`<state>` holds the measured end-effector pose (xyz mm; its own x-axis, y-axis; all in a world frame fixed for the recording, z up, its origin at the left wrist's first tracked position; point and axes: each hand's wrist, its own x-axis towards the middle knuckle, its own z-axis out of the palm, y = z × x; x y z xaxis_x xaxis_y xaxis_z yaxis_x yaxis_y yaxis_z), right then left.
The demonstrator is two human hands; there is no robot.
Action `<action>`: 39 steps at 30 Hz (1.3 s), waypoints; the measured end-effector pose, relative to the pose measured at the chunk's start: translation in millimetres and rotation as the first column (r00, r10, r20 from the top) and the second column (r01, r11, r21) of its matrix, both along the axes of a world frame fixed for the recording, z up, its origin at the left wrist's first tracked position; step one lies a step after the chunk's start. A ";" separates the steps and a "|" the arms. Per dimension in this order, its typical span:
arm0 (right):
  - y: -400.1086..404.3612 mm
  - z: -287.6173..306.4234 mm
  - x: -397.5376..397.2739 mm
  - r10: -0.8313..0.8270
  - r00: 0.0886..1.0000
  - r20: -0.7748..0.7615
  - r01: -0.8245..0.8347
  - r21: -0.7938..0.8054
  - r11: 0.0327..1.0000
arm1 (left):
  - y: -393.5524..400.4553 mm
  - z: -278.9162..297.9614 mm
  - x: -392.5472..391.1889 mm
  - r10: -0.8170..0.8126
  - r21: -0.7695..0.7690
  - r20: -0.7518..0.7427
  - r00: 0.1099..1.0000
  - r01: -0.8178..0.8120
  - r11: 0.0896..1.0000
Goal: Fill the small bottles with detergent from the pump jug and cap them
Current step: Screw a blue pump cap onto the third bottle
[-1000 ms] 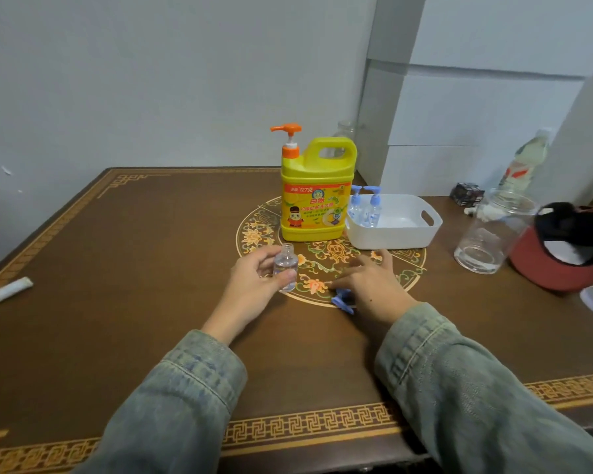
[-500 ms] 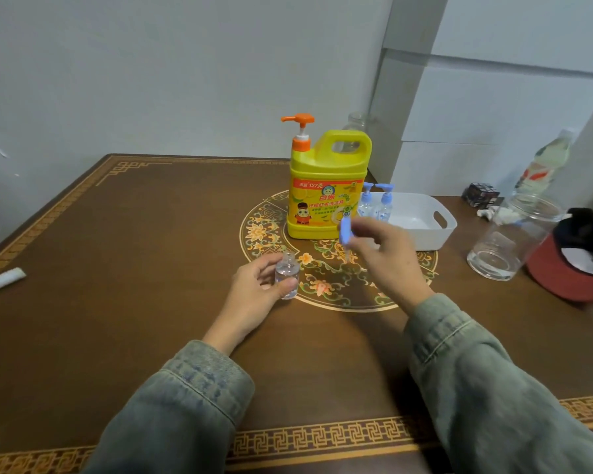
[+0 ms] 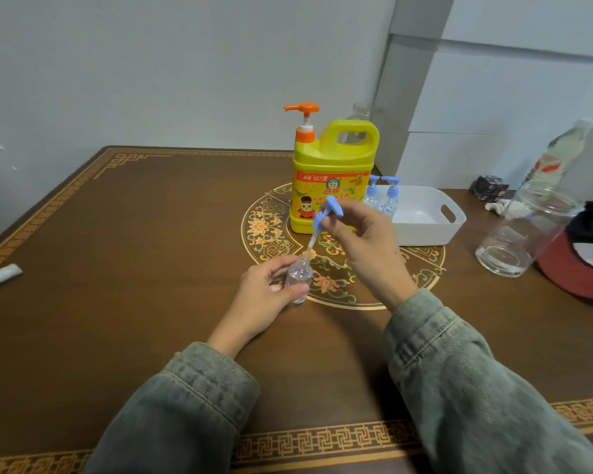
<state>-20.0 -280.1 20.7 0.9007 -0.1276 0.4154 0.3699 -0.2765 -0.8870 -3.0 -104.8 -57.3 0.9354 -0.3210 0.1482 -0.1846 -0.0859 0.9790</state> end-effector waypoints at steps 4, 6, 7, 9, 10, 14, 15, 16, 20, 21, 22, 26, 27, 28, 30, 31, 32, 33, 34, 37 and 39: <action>0.0 -4.3 -2.1 0.003 1.000 -0.024 -0.004 -0.050 0.999 | -0.7 -0.8 0.8 -0.005 -0.014 -0.014 1.000 0.005 1.000; 0.9 -7.9 -2.4 0.004 0.999 -0.032 -0.007 -0.105 0.994 | -0.8 -0.5 0.9 -0.005 -0.018 -0.021 1.000 0.005 1.000; 1.8 -10.0 -2.5 0.007 0.999 -0.038 -0.012 -0.126 0.992 | -0.7 -0.4 0.8 -0.004 -0.018 -0.022 1.000 0.003 1.000; 4.0 -14.4 -2.1 0.015 0.999 -0.046 -0.022 -0.153 0.988 | -0.6 0.6 0.1 0.004 -0.028 -0.030 1.000 -0.005 1.000; 5.1 -16.5 -2.1 0.018 0.999 -0.046 -0.026 -0.163 0.986 | -0.4 1.0 -0.3 0.007 -0.036 -0.035 0.999 -0.008 0.999; 8.9 -21.7 -3.7 0.037 0.998 -0.052 -0.046 -0.182 0.982 | -0.9 4.2 -1.7 0.011 -0.059 -0.029 1.000 -0.013 0.998; 9.5 -22.7 -3.7 0.038 0.998 -0.055 -0.048 -0.190 0.981 | -1.0 5.0 -2.2 0.011 -0.060 -0.024 1.000 -0.012 0.998; 9.8 -23.7 -3.8 0.040 0.998 -0.056 -0.050 -0.198 0.979 | -1.0 6.1 -2.7 0.008 -0.061 -0.021 1.000 -0.009 0.998; 10.4 -28.4 -3.5 0.041 0.997 -0.066 -0.055 -0.214 0.975 | -1.3 6.6 -2.8 -0.004 -0.081 -0.018 1.000 0.002 0.997; 10.5 -29.6 -3.7 0.041 0.997 -0.067 -0.054 -0.216 0.975 | -1.3 6.8 -2.9 -0.006 -0.080 -0.018 1.000 0.005 0.997; 10.5 -30.7 -3.9 0.041 0.997 -0.067 -0.055 -0.217 0.975 | -1.5 7.3 -3.4 -0.011 -0.082 -0.018 1.000 0.009 0.997; 11.2 -33.3 -3.5 0.028 0.997 -0.074 -0.043 -0.213 0.976 | -1.8 6.1 -3.4 -0.023 -0.093 -0.030 0.999 0.020 0.995; 11.3 -34.0 -3.1 0.019 0.997 -0.077 -0.035 -0.210 0.977 | -1.6 4.9 -2.6 -0.023 -0.092 -0.032 0.999 0.020 0.996; 11.3 -34.6 -3.4 0.010 0.997 -0.081 -0.027 -0.207 0.978 | -1.3 4.0 -2.1 -0.022 -0.089 -0.031 0.999 0.019 0.996; 9.8 -36.4 -3.2 0.008 0.996 -0.090 -0.026 -0.205 0.978 | -0.9 3.5 -1.9 -0.015 -0.086 -0.031 0.999 0.012 0.996; 8.1 -37.2 -3.1 0.021 0.995 -0.097 -0.040 -0.198 0.979 | -0.7 3.5 -1.8 -0.015 -0.087 -0.031 0.999 0.012 0.996; 6.6 -37.9 -3.0 0.043 0.993 -0.109 -0.062 -0.180 0.982 | -0.8 3.9 -2.1 -0.016 -0.089 -0.030 0.999 0.014 0.996; 5.3 -38.7 -2.6 0.063 0.991 -0.121 -0.082 -0.163 0.983 | -0.7 4.0 -2.2 -0.015 -0.090 -0.029 0.999 0.013 0.996; 4.1 -39.6 -1.8 0.079 0.988 -0.133 -0.099 -0.151 0.984 | -0.6 4.6 -2.6 -0.016 -0.090 -0.028 0.999 0.013 0.996; 3.3 -41.2 0.0 0.115 0.982 -0.153 -0.138 -0.149 0.979 | -0.7 4.9 -3.2 -0.021 -0.097 -0.028 0.999 0.019 0.995; 3.4 -42.4 1.7 0.123 0.981 -0.147 -0.147 -0.161 0.976 | -0.5 5.4 -3.9 -0.027 -0.097 -0.022 0.999 0.024 0.995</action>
